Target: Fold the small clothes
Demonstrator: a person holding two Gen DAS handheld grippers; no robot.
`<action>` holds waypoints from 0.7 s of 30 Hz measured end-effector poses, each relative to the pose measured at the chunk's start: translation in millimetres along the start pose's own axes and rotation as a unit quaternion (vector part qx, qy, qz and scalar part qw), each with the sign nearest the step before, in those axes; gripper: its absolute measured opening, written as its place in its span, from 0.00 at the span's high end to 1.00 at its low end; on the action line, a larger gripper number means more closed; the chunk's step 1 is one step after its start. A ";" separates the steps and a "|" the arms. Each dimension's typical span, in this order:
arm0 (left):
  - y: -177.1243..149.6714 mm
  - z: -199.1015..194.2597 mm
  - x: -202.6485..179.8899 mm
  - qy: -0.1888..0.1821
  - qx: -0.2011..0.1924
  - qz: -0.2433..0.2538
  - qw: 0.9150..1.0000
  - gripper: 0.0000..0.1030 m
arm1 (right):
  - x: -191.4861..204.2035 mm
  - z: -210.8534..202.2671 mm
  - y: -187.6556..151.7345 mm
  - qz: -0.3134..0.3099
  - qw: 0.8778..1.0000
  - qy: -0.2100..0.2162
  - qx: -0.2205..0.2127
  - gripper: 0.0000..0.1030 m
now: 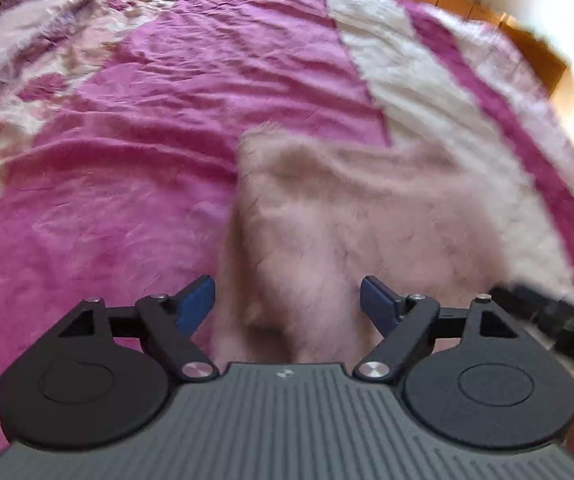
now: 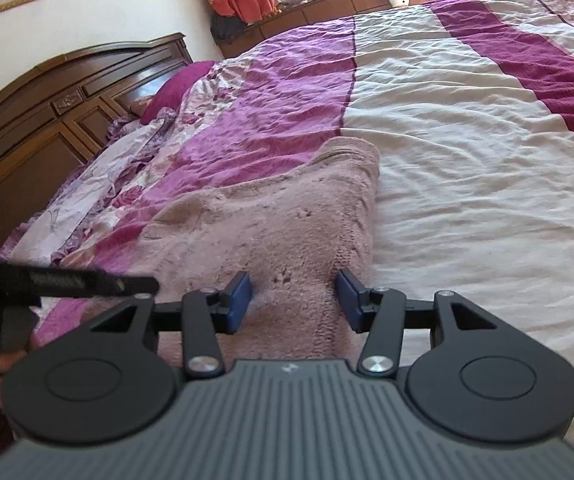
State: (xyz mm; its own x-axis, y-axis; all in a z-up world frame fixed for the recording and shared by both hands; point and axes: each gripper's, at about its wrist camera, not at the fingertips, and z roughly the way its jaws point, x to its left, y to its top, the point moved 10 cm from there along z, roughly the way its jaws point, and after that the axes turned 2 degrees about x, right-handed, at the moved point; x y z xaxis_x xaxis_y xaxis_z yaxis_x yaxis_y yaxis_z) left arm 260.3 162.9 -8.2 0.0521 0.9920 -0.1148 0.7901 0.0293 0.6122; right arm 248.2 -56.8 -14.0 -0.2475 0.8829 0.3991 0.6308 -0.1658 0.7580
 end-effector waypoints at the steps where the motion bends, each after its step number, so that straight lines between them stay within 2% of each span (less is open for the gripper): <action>1: -3.7 -0.1 5.2 0.025 -0.003 0.005 1.000 0.16 | 6.9 -1.0 0.7 -0.005 1.000 0.008 0.000 0.50; 4: -12.1 1.4 28.6 0.056 -0.006 -0.019 0.998 0.14 | 23.4 0.2 -2.4 -0.030 0.999 0.017 0.003 0.50; 6: -15.0 1.4 39.3 0.048 0.001 -0.049 0.998 0.14 | 23.8 4.1 -6.2 -0.051 0.999 -0.005 0.008 0.51; 9: -12.8 -2.3 39.1 0.035 -0.001 -0.050 0.998 0.14 | 17.8 4.4 -7.9 -0.063 0.998 -0.020 0.009 0.50; 13: -10.3 -5.4 31.3 -0.011 -0.004 -0.065 0.998 0.14 | 5.7 -4.3 -1.0 -0.024 1.000 -0.008 0.012 0.50; 14: -10.3 -4.9 30.1 -0.026 -0.001 -0.075 0.997 0.14 | 0.5 -6.9 1.8 -0.003 1.000 -0.006 0.009 0.47; 15: -11.6 -3.3 29.9 -0.038 0.004 -0.086 0.996 0.14 | -3.4 -8.2 3.4 0.015 1.000 -0.003 0.006 0.39; 17: -14.5 1.8 27.6 -0.051 0.013 -0.099 0.994 0.13 | -12.4 -8.5 5.1 0.046 0.999 0.007 0.004 0.33; 21: -20.8 11.9 28.0 -0.068 0.023 -0.122 0.990 0.06 | -22.1 5.5 -2.1 0.064 0.997 0.017 0.032 0.33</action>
State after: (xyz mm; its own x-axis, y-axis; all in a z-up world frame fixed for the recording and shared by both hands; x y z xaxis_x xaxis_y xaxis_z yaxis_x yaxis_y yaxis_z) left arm 252.7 188.6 -33.4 -0.0639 0.9307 -0.3602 0.8159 0.2565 0.5181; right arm 256.4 -73.5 -27.3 -0.1862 0.8413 0.5075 0.7038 -0.2463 0.6664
